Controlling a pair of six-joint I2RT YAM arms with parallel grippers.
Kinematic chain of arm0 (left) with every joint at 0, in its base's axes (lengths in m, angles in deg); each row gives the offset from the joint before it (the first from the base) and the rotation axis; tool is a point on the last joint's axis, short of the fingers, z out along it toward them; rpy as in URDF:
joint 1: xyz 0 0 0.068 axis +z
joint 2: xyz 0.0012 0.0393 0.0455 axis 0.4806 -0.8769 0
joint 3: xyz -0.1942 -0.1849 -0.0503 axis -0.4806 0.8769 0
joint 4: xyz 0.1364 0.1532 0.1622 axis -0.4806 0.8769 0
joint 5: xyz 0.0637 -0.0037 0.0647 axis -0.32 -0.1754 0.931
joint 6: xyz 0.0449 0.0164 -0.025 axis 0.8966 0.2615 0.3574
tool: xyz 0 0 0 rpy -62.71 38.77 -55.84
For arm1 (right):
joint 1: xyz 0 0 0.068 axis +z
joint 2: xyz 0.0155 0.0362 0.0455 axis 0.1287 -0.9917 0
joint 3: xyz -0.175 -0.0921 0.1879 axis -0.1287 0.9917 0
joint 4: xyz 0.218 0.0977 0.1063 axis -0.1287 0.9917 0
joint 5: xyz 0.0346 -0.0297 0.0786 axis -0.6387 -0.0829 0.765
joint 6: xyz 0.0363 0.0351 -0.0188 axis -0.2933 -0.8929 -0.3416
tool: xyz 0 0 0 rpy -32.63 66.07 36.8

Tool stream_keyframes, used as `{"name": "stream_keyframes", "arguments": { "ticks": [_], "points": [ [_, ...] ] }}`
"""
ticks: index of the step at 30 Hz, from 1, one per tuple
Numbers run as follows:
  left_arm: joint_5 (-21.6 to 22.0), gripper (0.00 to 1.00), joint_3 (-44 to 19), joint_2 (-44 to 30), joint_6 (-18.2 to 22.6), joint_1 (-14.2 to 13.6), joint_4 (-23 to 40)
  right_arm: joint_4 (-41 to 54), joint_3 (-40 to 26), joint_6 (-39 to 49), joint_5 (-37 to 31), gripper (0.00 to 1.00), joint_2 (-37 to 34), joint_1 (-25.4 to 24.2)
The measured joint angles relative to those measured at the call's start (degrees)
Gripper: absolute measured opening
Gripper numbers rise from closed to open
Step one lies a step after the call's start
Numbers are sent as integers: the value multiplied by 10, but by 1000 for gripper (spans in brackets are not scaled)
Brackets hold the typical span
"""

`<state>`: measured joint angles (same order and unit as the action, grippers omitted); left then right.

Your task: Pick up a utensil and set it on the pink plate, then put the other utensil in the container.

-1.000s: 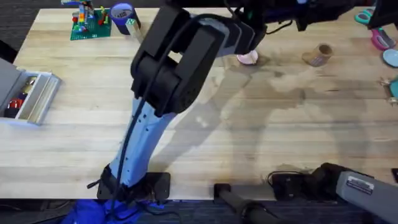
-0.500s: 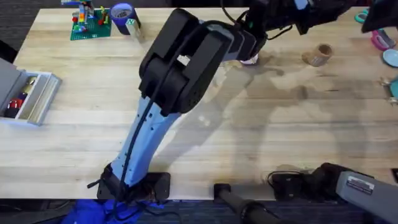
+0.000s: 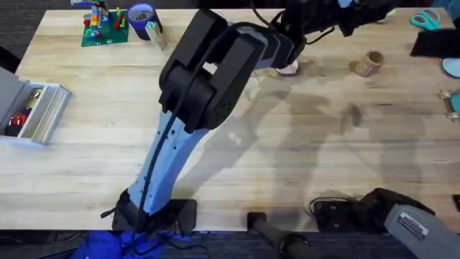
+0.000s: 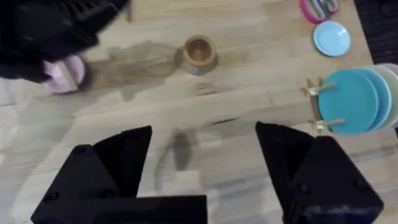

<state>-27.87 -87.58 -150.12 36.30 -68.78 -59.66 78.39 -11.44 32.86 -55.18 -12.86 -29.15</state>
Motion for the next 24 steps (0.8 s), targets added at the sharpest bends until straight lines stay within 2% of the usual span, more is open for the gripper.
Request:
{"name": "stream_keyframes", "arguments": {
  "ticks": [5, 10, 17, 24],
  "points": [
    [3, 42, 0, 0, 0, 4, 11, -45, 69, 0, 0, 997, 29, -14],
    [3, 42, 0, 0, 0, 4, 15, -79, 108, 1, 3, 997, 31, -14],
    [4, 42, 0, -10, 0, 4, 15, -93, 123, -1, 10, 997, 32, -14],
    [20, 42, 0, -19, 19, -2, 19, -92, 124, -28, 11, 997, 65, -14]
  ]
}}
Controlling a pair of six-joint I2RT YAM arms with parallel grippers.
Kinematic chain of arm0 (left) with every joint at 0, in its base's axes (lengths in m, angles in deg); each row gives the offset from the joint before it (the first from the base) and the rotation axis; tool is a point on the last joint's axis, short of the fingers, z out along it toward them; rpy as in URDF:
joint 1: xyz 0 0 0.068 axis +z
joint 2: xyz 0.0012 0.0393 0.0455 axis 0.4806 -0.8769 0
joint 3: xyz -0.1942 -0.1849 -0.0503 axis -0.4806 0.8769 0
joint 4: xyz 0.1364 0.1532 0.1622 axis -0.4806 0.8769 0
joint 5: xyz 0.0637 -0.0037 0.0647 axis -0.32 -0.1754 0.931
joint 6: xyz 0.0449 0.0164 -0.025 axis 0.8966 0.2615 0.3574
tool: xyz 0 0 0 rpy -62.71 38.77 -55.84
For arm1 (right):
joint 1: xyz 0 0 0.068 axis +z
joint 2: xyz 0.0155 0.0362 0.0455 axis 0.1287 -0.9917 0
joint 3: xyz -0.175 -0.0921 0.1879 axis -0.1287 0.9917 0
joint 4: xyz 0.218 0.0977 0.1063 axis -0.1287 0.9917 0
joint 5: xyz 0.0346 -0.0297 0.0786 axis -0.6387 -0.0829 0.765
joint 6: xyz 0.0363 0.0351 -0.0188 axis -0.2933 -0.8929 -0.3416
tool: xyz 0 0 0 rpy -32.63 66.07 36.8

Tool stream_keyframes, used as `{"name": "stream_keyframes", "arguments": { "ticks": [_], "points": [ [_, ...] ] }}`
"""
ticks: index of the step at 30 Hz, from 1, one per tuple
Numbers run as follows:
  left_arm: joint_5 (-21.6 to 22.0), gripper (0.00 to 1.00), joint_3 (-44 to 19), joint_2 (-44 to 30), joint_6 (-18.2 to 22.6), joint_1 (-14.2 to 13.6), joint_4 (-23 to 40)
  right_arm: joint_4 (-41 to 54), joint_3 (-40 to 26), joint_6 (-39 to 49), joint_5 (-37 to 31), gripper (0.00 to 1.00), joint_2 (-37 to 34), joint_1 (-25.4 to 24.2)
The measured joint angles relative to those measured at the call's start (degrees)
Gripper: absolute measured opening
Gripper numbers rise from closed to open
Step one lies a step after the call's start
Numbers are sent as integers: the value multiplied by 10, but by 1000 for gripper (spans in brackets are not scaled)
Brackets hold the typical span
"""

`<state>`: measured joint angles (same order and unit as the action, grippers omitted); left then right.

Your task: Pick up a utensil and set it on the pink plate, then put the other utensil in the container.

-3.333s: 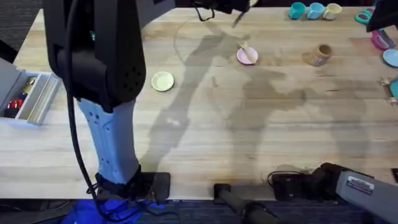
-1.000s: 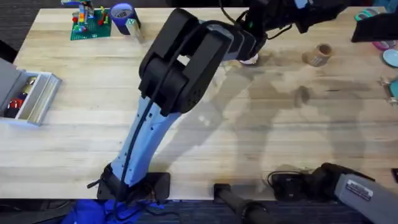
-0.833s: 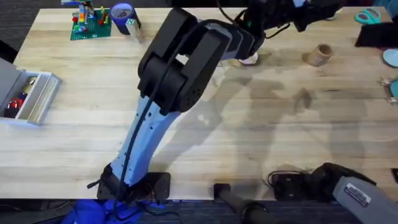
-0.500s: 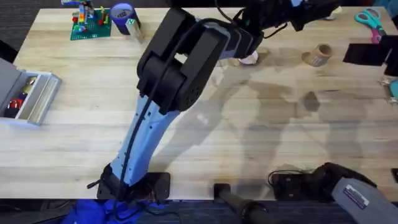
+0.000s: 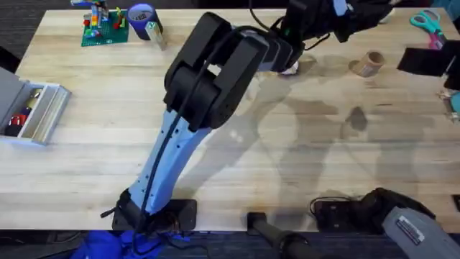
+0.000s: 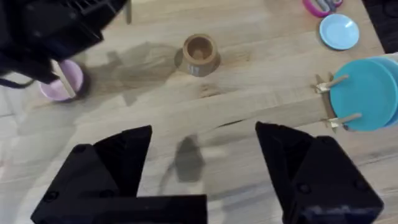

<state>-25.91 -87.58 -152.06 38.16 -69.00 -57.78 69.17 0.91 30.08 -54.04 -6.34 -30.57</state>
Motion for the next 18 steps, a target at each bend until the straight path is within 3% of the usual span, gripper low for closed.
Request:
{"name": "stream_keyframes", "arguments": {
  "ticks": [5, 13, 18],
  "points": [
    [1, 42, -23, -10, 11, -12, 28, 5, 0, -13, 0, 997, 22, 0],
    [-3, 42, -176, -105, 19, -34, 119, 10, 0, -22, 2, 997, 47, 0],
    [-4, 42, -250, -147, 19, -42, 138, 12, 0, -26, 2, 998, 49, 0]
  ]
}}
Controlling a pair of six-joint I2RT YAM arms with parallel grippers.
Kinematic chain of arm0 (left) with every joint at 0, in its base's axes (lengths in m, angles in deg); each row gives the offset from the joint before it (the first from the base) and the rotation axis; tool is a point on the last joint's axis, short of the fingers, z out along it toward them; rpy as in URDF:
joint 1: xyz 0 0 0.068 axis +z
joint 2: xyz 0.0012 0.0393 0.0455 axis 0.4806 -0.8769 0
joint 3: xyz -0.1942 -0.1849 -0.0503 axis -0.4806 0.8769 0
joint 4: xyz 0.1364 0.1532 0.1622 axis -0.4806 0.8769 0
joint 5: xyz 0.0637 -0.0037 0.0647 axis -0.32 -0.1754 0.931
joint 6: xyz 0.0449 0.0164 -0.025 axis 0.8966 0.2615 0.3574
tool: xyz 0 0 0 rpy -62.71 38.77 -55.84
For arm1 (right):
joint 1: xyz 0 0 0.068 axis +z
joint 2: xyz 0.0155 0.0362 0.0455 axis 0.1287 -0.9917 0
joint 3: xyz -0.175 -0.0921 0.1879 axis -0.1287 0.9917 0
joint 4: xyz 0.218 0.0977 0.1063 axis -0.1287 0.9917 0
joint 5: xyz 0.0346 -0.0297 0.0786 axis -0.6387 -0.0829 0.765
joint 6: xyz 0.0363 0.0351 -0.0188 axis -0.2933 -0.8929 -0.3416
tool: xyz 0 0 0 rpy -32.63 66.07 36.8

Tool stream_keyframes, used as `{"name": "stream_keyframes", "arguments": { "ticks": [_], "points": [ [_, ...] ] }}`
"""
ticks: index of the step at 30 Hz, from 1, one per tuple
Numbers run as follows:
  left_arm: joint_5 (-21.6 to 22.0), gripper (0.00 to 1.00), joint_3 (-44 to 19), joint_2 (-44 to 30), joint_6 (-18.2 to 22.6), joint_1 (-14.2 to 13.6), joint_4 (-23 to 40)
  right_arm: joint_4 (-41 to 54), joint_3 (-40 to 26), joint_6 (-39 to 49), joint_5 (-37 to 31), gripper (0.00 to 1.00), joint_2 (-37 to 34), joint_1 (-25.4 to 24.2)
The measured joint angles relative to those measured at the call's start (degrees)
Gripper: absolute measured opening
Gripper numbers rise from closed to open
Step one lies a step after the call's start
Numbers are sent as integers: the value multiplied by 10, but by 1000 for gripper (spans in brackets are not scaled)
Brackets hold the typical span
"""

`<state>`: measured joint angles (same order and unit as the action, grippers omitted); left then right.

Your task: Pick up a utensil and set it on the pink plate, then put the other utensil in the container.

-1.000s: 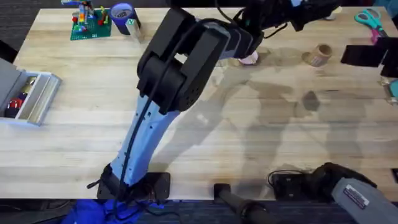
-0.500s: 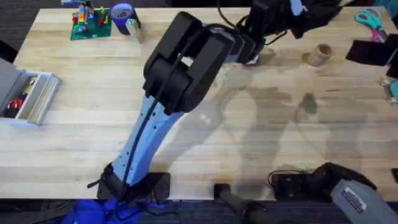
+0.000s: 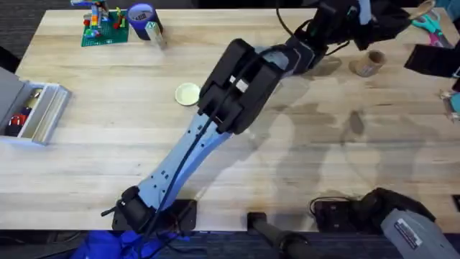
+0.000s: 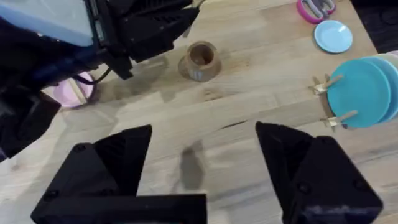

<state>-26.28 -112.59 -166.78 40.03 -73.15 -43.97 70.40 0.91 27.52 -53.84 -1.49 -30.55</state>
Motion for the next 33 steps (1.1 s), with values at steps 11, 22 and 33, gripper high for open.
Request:
{"name": "stream_keyframes", "arguments": {
  "ticks": [11, 22, 33],
  "points": [
    [18, 42, -36, -24, -1, -11, -50, 1, 0, -4, 0, 998, 0, 0],
    [51, 42, -37, -57, -29, -11, -97, 1, 0, -4, 0, 998, 0, 0],
    [63, 42, -38, -66, -36, -18, -81, 5, 0, -4, 0, 997, 0, 0]
  ]
}}
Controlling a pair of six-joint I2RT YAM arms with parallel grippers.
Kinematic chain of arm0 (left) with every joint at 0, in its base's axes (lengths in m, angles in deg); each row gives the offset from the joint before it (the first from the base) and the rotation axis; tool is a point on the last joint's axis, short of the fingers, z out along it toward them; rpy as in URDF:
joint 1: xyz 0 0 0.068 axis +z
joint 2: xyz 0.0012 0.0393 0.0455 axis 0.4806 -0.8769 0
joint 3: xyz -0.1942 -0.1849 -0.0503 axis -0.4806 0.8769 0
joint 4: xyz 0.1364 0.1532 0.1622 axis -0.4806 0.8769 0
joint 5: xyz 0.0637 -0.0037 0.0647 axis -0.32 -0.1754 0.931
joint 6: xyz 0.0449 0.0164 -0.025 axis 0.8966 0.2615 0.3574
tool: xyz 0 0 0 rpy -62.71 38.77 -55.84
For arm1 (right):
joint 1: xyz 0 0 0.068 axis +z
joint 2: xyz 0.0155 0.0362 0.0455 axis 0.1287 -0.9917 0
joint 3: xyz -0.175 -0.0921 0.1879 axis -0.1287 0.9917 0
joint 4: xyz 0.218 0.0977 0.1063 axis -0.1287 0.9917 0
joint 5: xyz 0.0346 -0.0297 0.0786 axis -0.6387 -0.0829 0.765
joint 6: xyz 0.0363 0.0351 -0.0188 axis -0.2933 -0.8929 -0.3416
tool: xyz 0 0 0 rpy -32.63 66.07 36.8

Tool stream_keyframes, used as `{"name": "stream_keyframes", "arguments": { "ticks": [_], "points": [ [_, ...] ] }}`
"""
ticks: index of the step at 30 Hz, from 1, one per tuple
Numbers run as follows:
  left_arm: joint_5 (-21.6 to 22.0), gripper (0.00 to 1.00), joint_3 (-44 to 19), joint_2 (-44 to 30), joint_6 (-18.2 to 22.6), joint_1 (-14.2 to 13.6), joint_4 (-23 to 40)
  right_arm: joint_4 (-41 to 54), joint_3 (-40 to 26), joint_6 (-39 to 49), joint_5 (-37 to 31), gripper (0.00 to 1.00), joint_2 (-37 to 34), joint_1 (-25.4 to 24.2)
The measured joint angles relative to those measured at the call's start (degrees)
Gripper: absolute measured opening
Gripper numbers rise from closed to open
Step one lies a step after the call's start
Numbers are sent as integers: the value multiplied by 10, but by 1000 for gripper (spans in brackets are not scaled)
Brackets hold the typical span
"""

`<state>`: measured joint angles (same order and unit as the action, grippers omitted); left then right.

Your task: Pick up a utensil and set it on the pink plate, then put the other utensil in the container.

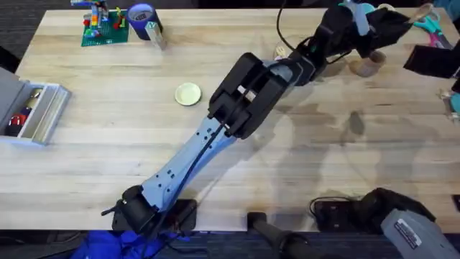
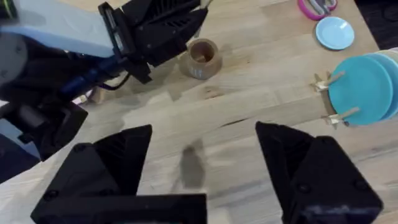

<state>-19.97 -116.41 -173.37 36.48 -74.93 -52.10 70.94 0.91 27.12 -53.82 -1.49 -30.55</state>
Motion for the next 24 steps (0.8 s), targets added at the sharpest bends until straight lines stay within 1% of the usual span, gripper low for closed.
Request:
{"name": "stream_keyframes", "arguments": {
  "ticks": [8, 13, 24],
  "points": [
    [0, 42, 0, 0, -4, -8, 21, 0, 0, 0, 0, 997, 0, 0],
    [0, 42, -1, 0, -4, -9, 66, 0, 0, 0, 0, 997, 0, 0],
    [0, 42, -1, 0, -3, -9, 81, 0, 0, 0, 0, 997, 0, 0]
  ]
}}
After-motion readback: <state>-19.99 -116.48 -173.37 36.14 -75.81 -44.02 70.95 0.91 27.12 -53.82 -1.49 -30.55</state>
